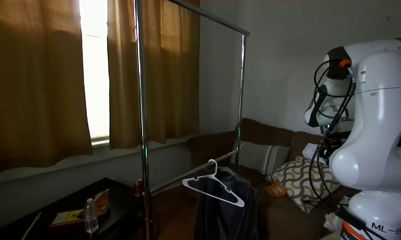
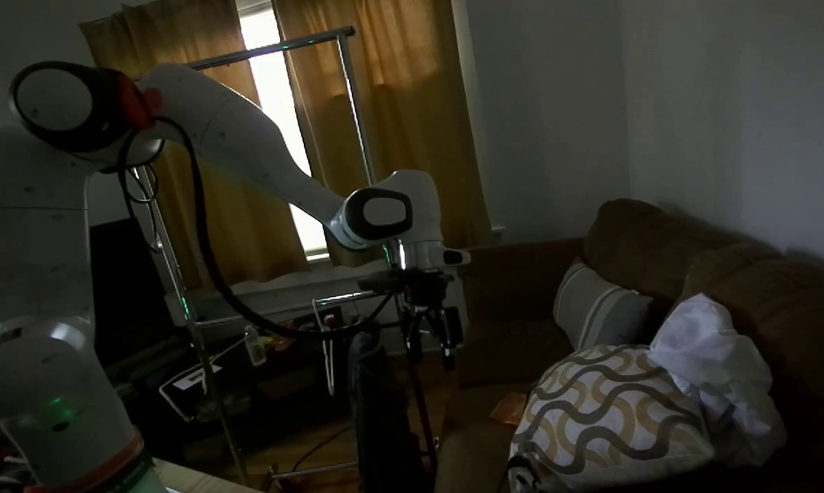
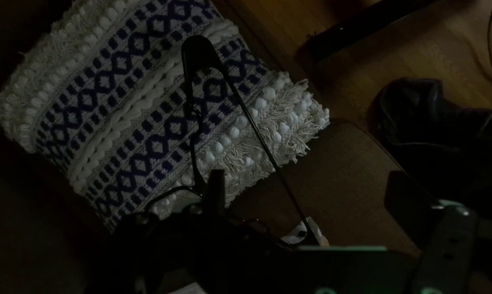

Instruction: Put the black hanger on the bottom railing

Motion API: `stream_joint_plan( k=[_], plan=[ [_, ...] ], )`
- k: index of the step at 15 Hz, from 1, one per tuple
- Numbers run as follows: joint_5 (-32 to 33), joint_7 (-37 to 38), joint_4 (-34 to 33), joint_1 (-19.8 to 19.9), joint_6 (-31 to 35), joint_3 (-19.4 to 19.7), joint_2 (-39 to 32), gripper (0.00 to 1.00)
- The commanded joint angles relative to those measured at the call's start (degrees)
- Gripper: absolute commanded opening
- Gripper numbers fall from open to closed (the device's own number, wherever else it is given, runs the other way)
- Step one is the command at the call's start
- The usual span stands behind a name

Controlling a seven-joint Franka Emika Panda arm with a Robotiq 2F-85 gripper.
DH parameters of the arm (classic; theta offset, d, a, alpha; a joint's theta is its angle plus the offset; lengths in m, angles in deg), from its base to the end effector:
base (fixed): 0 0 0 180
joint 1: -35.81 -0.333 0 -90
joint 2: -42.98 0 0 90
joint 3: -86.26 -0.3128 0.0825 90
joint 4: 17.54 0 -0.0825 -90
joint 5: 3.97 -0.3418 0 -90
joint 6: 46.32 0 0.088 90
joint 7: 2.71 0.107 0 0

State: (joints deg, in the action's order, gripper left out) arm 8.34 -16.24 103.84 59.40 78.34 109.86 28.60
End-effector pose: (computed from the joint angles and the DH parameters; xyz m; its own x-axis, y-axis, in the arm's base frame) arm 0.3521 -0.3854 0.3183 0.8635 -0.4404 -0.2458 -0.4007 -0.8950 0.1961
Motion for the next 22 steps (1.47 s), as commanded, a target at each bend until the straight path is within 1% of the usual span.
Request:
stream_joint_plan(
  k=[1,3,4,7,8,9,11,12,15,16,17,18,20,22],
  plan=[
    [0.1,0.1,-0.3,0.6,-0.3,-0.6,0.0,1.00],
    [-2.7,-1.6,-4.4,2.2,-4.4,-0.8,-5.6,1.00],
    [-5.3,-5.4,-5.9,3.7,-5.8,-1.4,-8.1,1.00],
    [-8.1,-10.2,-8.9,6.7,-7.3,-2.6,-14.1,1.00],
    [-8.0,-9.6,-10.2,7.4,-6.5,-2.6,-16.4,1.00],
    [-8.4,-11.0,-11.0,8.6,-5.5,-3.2,-18.2,1.00],
    [-6.7,-12.7,-13.5,10.3,-3.7,-3.8,-22.6,1.00],
    [-6.4,-12.1,-15.9,11.3,-2.7,-3.9,-25.7,1.00],
    [-6.2,-12.2,-19.6,14.0,-0.2,-4.5,-30.7,1.00],
    [-8.0,-15.6,-21.0,16.5,-1.0,-6.4,-31.4,1.00],
    [-9.5,-16.2,-21.2,17.9,-1.4,-7.6,-31.2,1.00],
    [-6.4,-12.6,-18.6,15.1,-1.1,-6.1,-29.6,1.00],
    [-7.1,-13.9,-20.1,17.2,-1.0,-7.4,-30.7,1.00],
    [-7.3,-14.2,-20.6,17.8,-1.1,-7.8,-30.8,1.00]
  ],
)
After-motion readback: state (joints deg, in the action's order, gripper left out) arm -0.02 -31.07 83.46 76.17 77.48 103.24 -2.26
